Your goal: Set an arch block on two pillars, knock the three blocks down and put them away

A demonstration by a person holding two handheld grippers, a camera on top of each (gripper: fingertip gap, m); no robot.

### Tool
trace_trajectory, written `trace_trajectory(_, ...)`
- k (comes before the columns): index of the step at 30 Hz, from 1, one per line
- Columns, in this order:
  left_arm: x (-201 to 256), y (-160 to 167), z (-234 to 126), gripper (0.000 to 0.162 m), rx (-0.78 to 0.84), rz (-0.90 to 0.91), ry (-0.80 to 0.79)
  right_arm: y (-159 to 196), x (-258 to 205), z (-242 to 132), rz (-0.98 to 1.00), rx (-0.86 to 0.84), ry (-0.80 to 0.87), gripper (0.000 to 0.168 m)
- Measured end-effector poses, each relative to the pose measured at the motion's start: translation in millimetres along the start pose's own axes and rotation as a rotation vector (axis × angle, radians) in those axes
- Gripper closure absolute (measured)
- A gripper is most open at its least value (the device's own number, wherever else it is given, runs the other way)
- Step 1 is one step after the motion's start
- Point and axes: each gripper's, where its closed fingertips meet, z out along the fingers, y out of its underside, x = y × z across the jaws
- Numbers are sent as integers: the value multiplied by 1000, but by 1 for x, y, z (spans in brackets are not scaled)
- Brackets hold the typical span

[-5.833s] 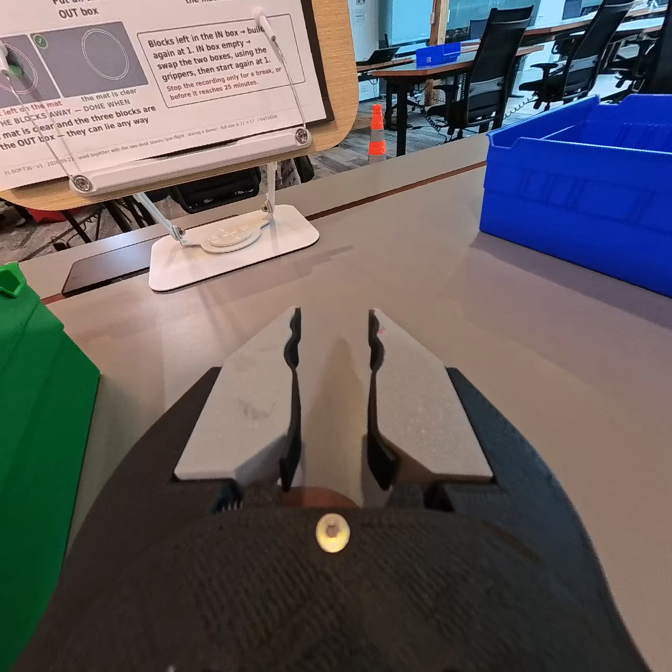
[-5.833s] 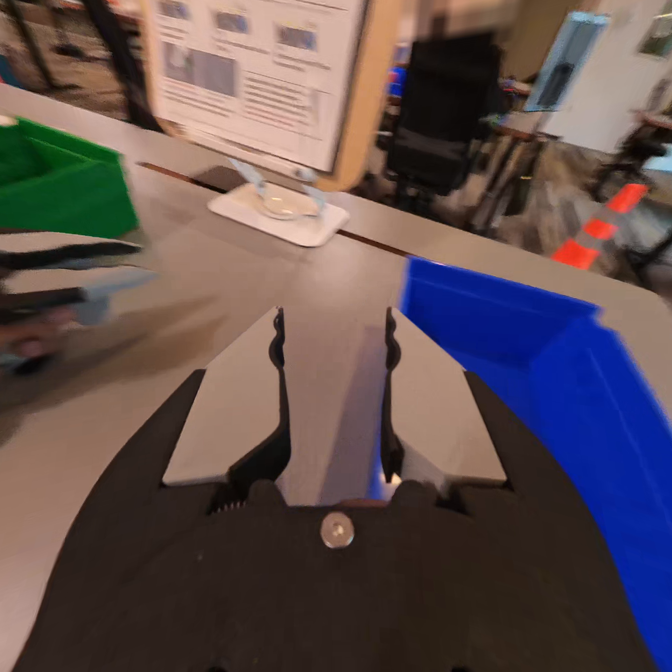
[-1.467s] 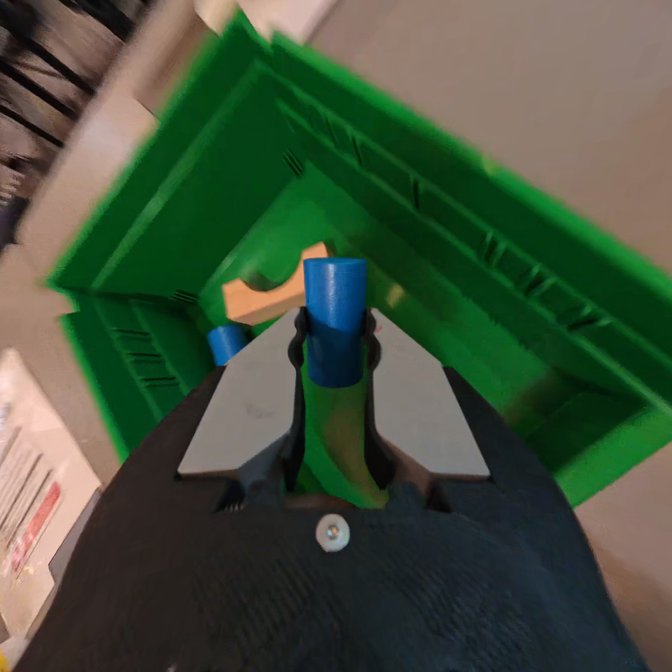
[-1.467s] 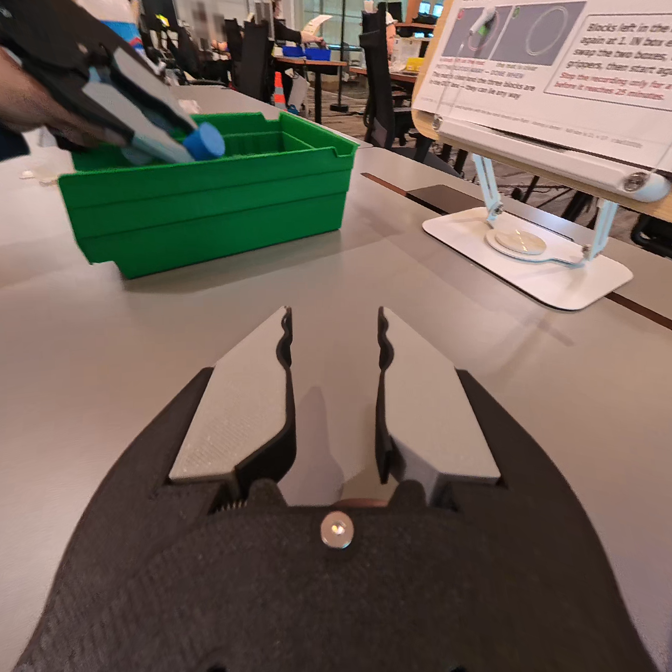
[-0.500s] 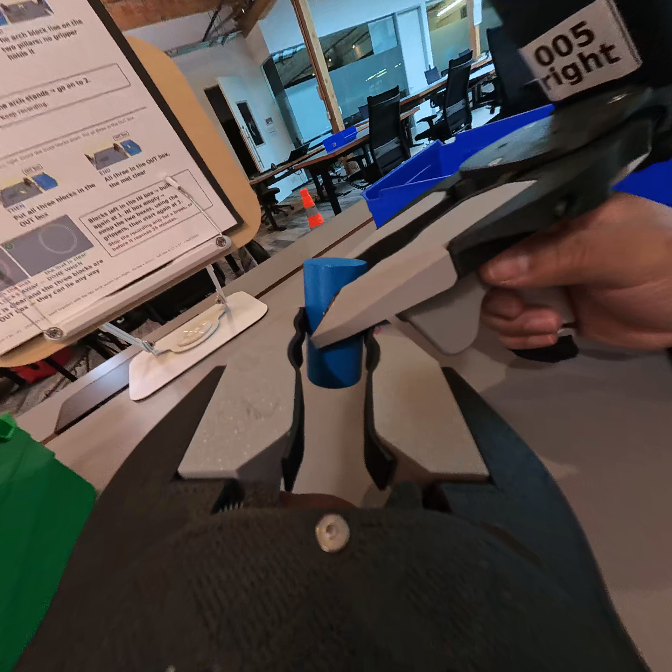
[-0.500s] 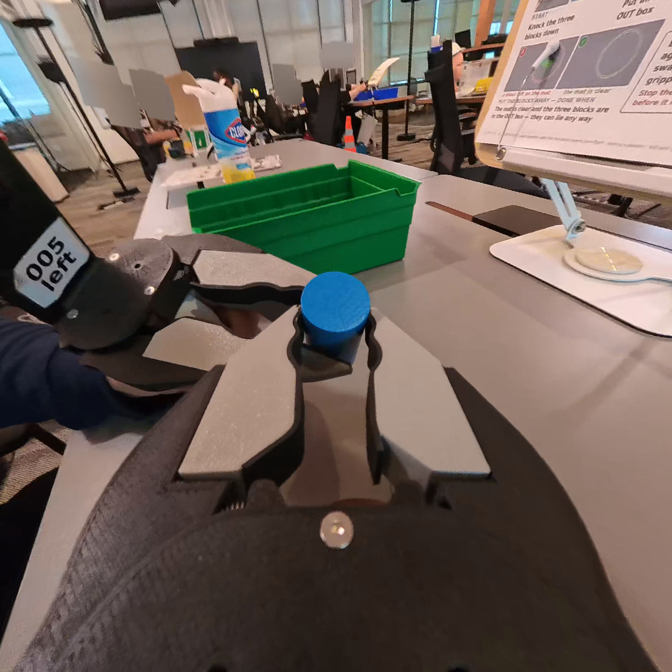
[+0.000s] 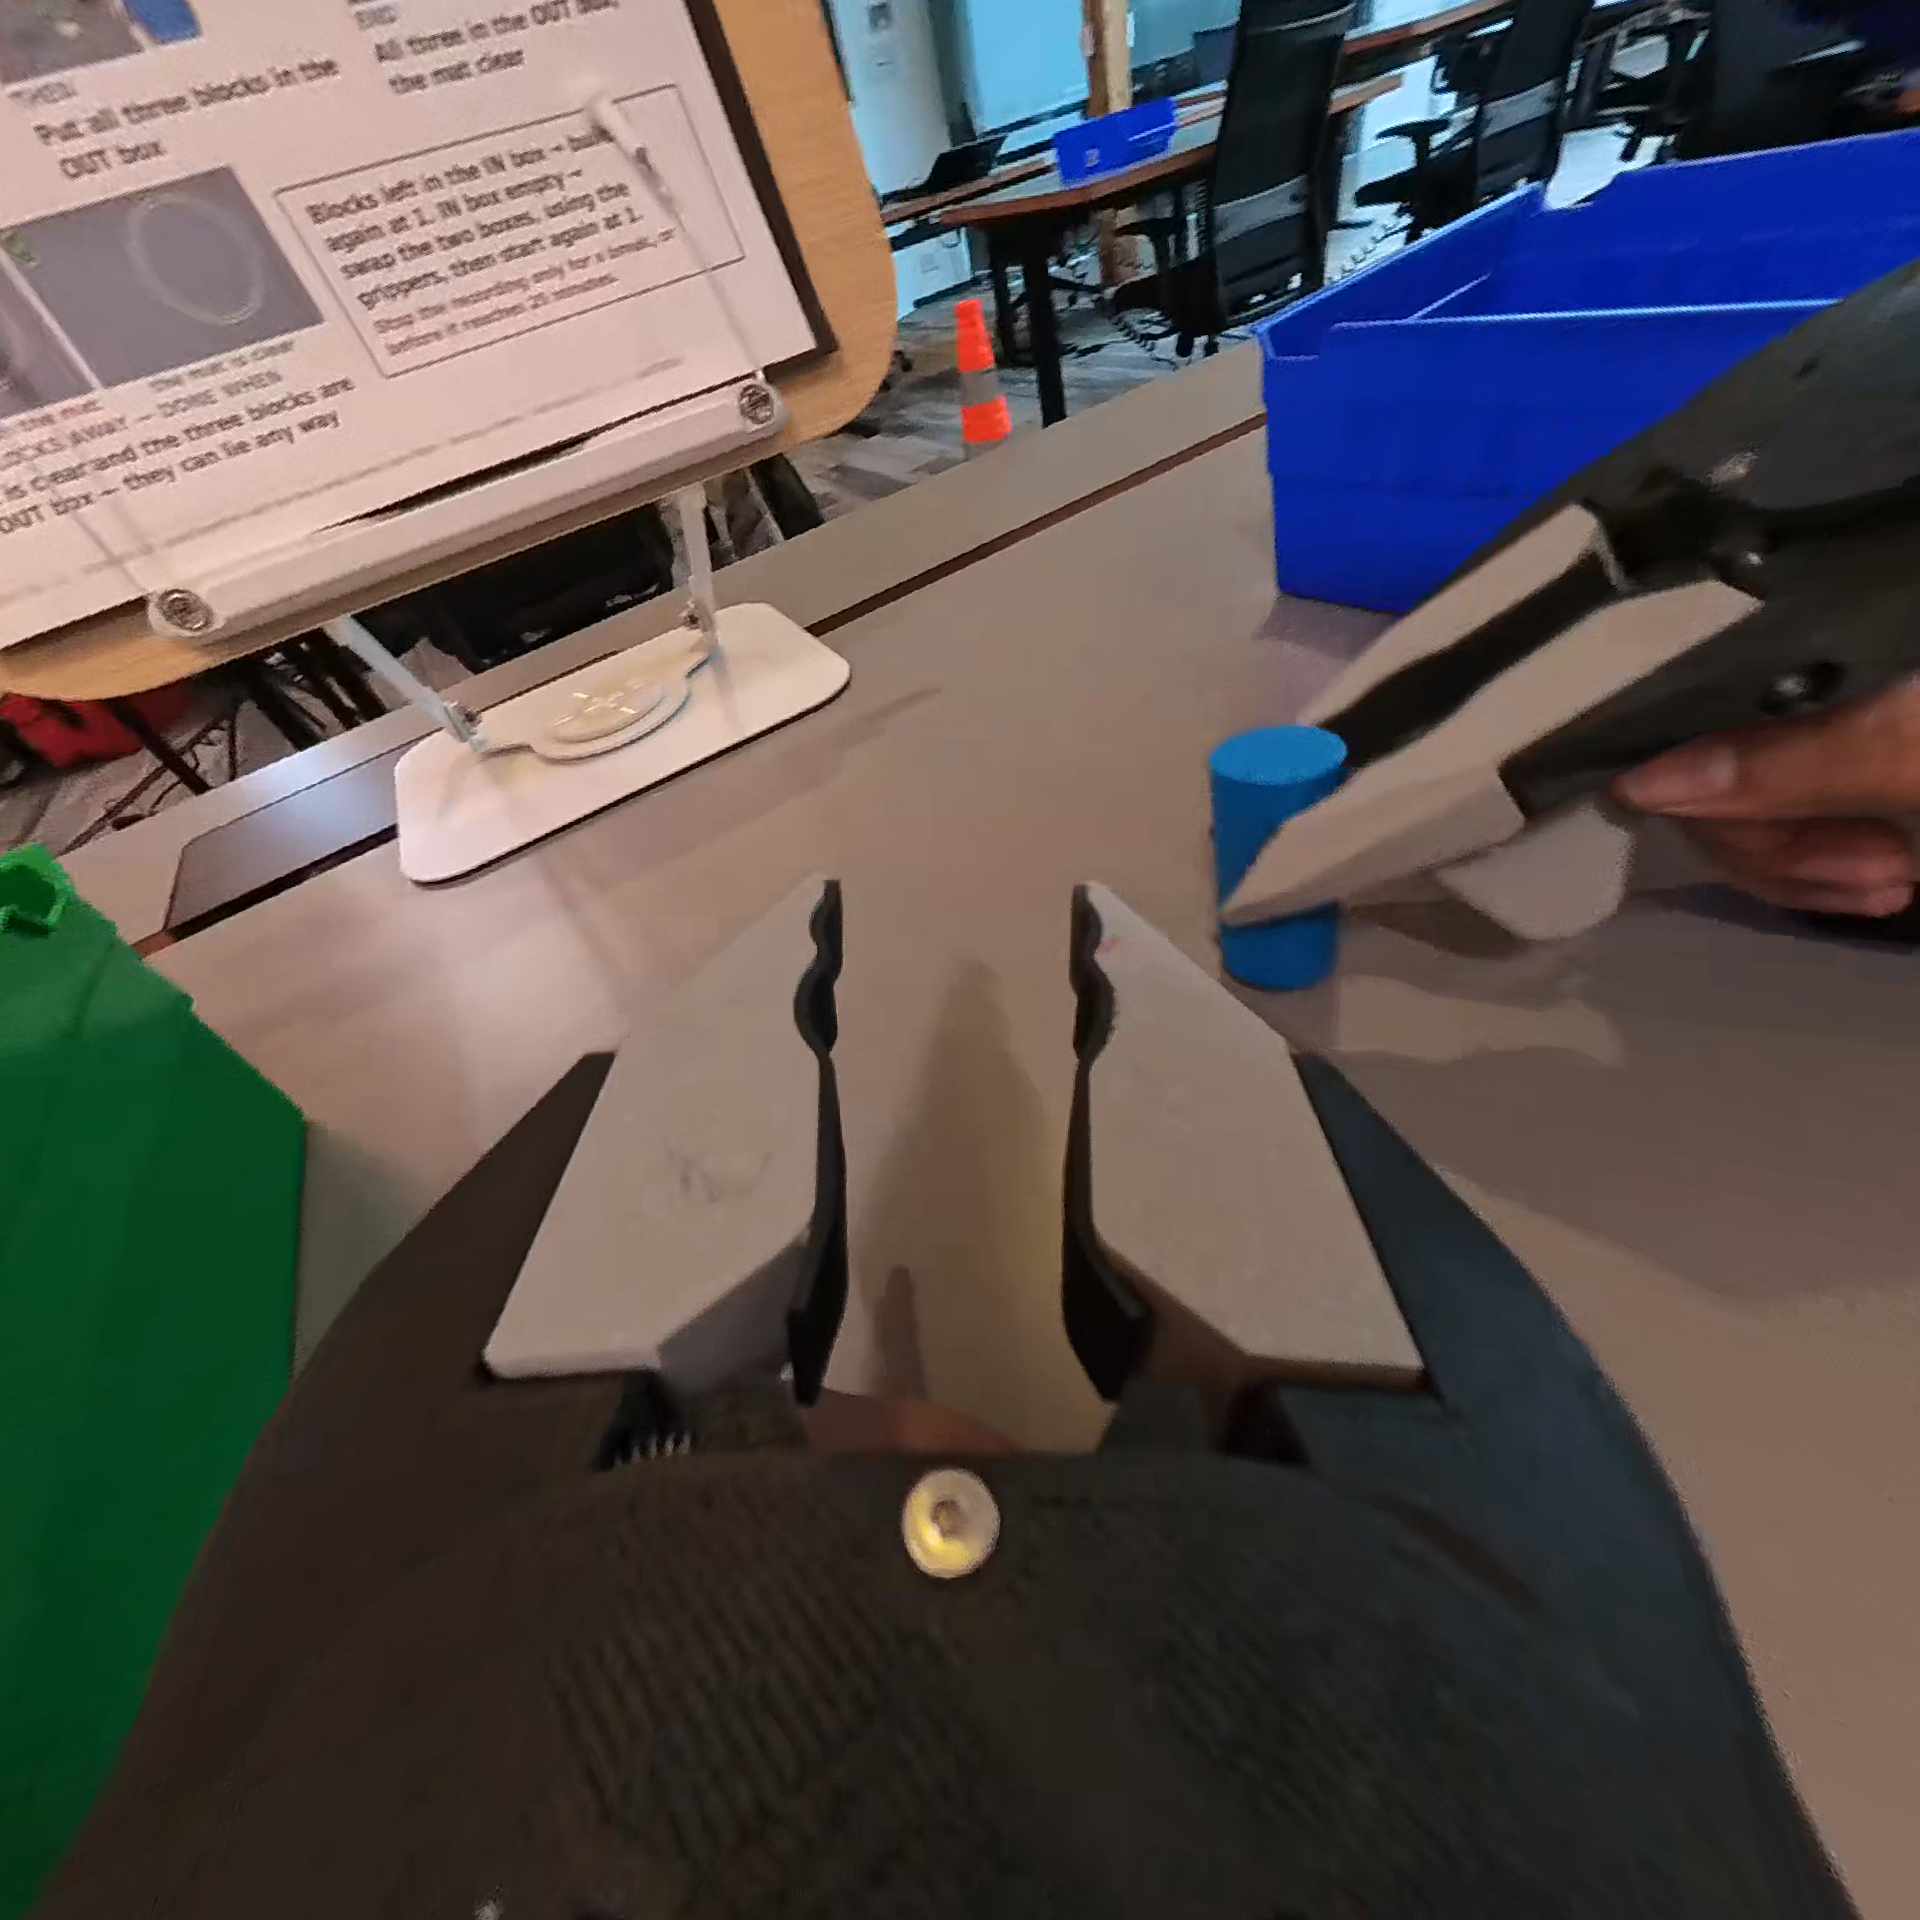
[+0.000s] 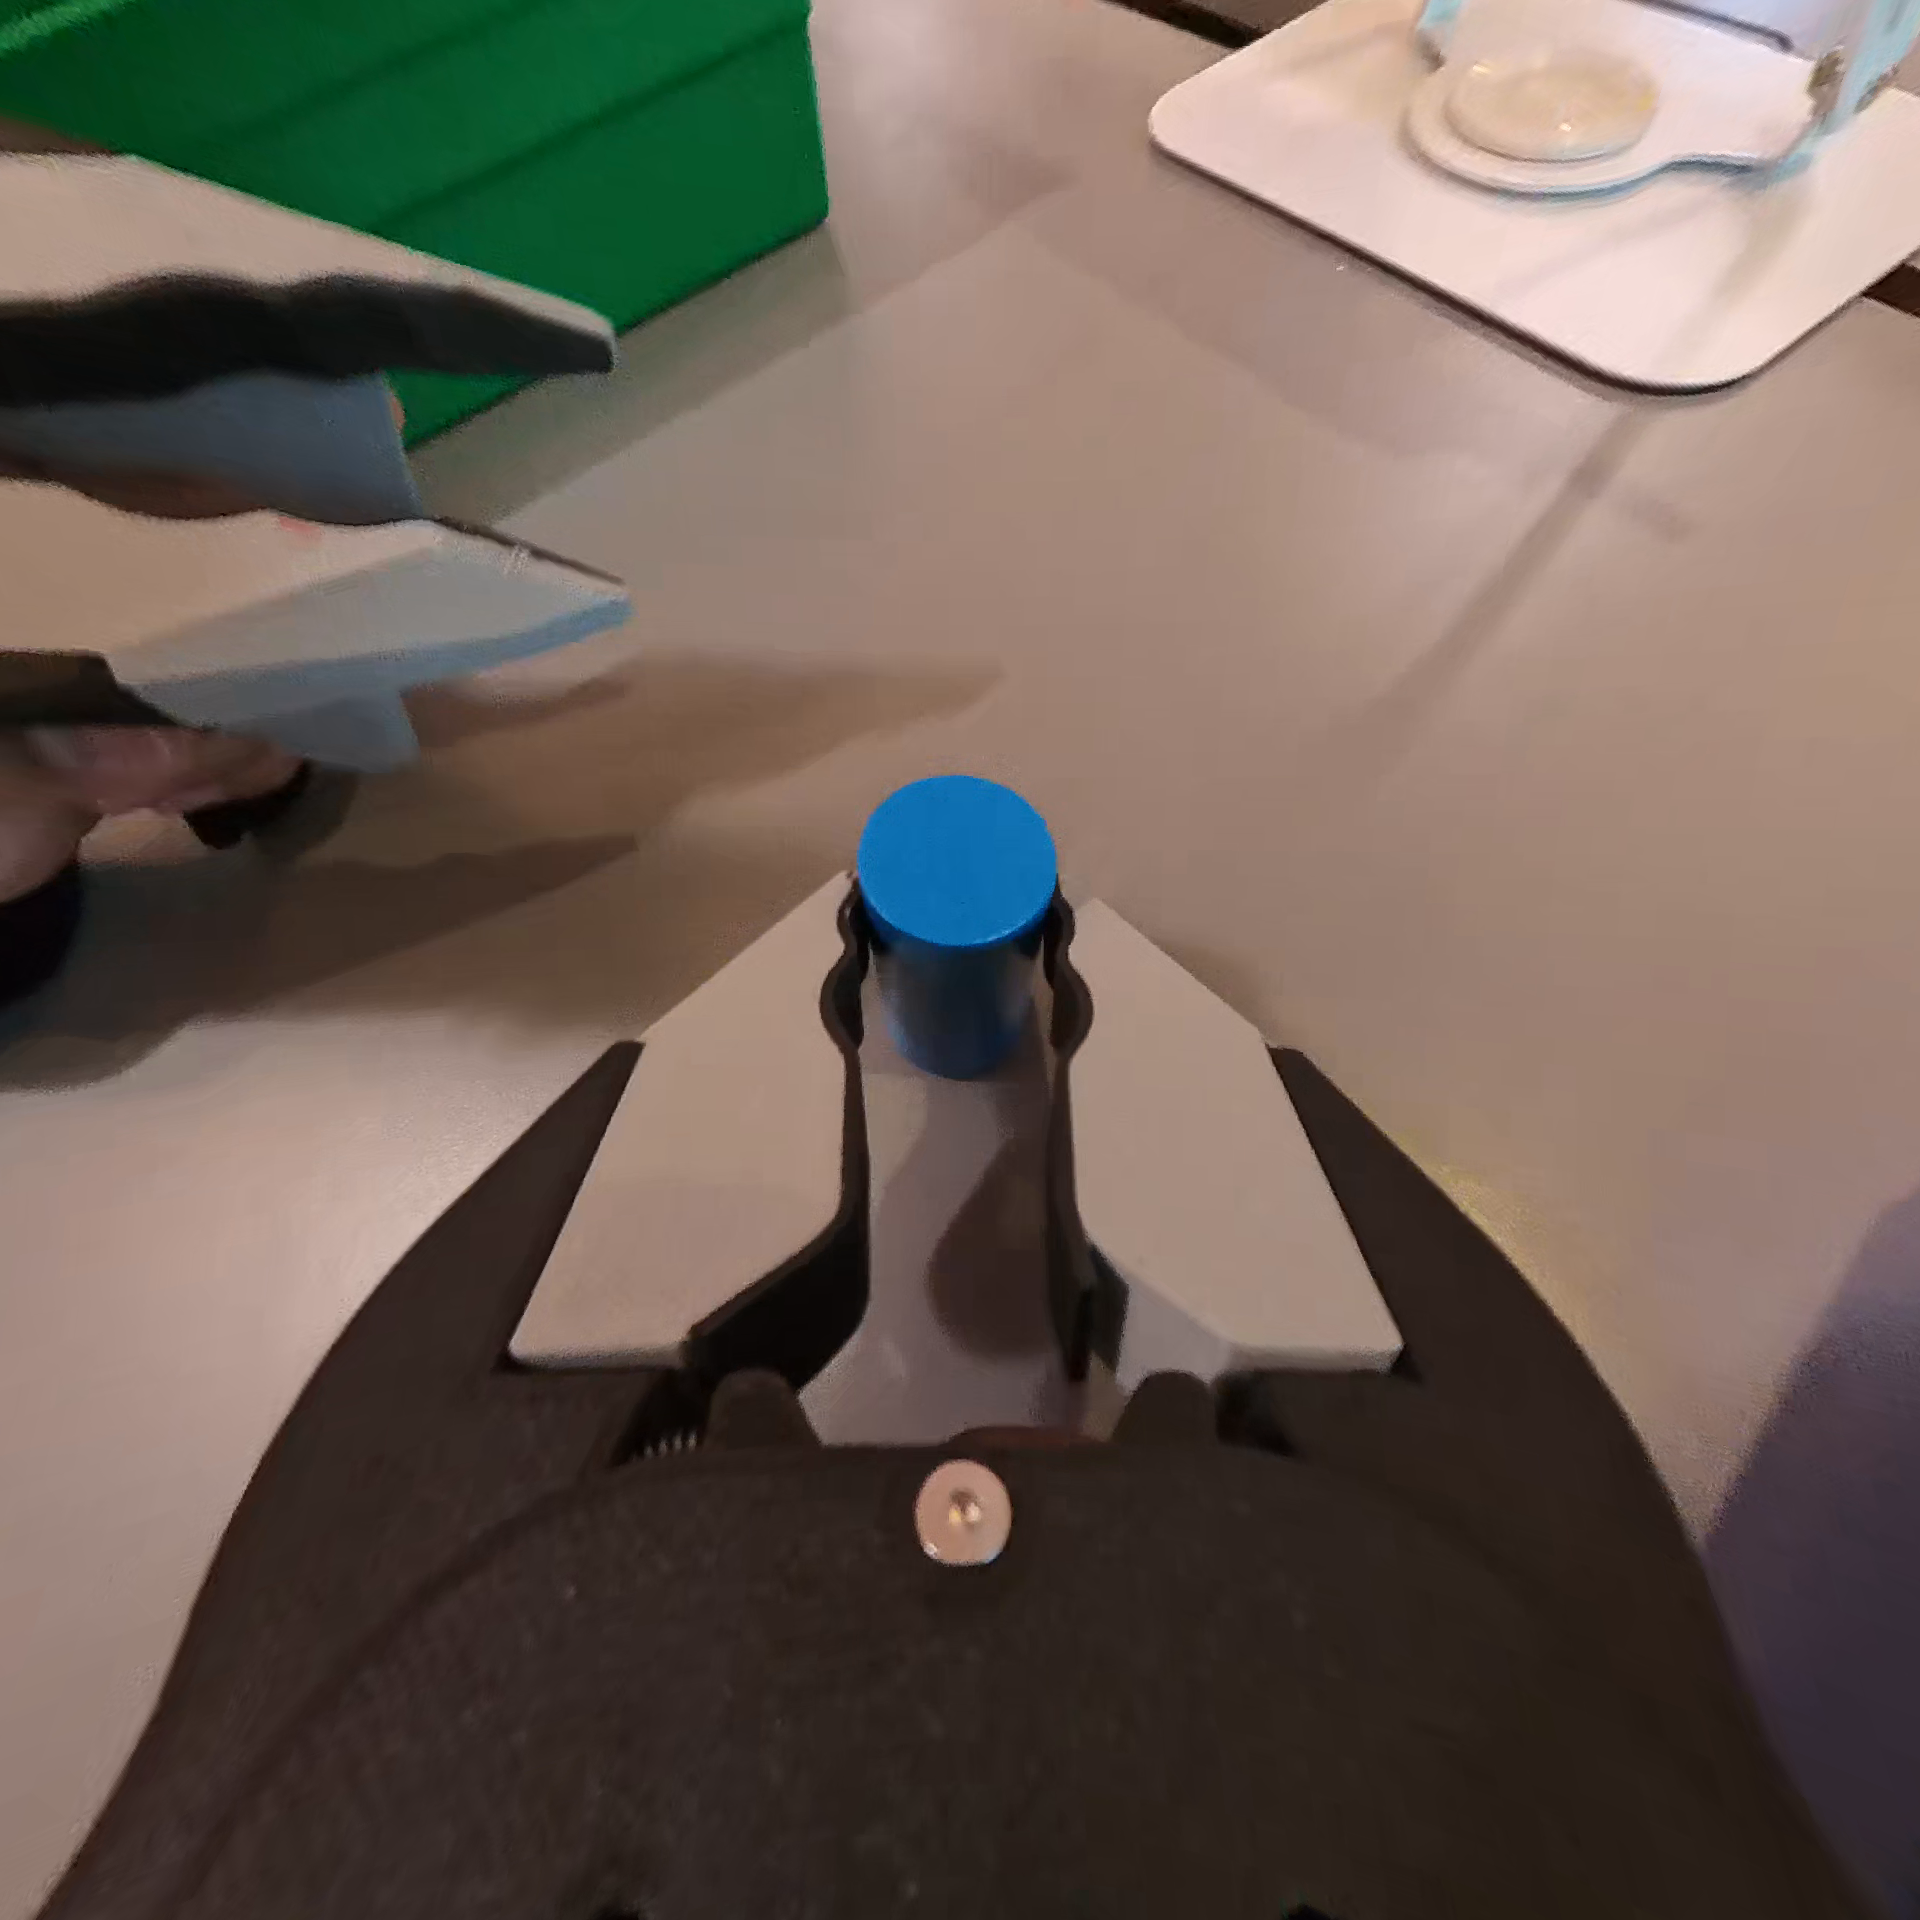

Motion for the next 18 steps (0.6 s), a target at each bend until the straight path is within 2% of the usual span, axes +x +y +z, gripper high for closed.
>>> trace_trajectory(4, -3, 0, 0, 122, 3, 0, -11, 2, -2, 3, -75, -11, 29, 137)
trace_trajectory(10, -5, -1, 0, 122, 8, -15, -8, -8, -6, -3, -59, 52, -5, 124)
trace_trajectory(14, -6, 0, 0, 122, 7, -14, -10, -35, -8, -19, -60, 208, -4, 109)
trace_trajectory(18, -7, -2, 0, 122, 17, -6, -19, -63, 5, -48, -94, 401, 125, 102)
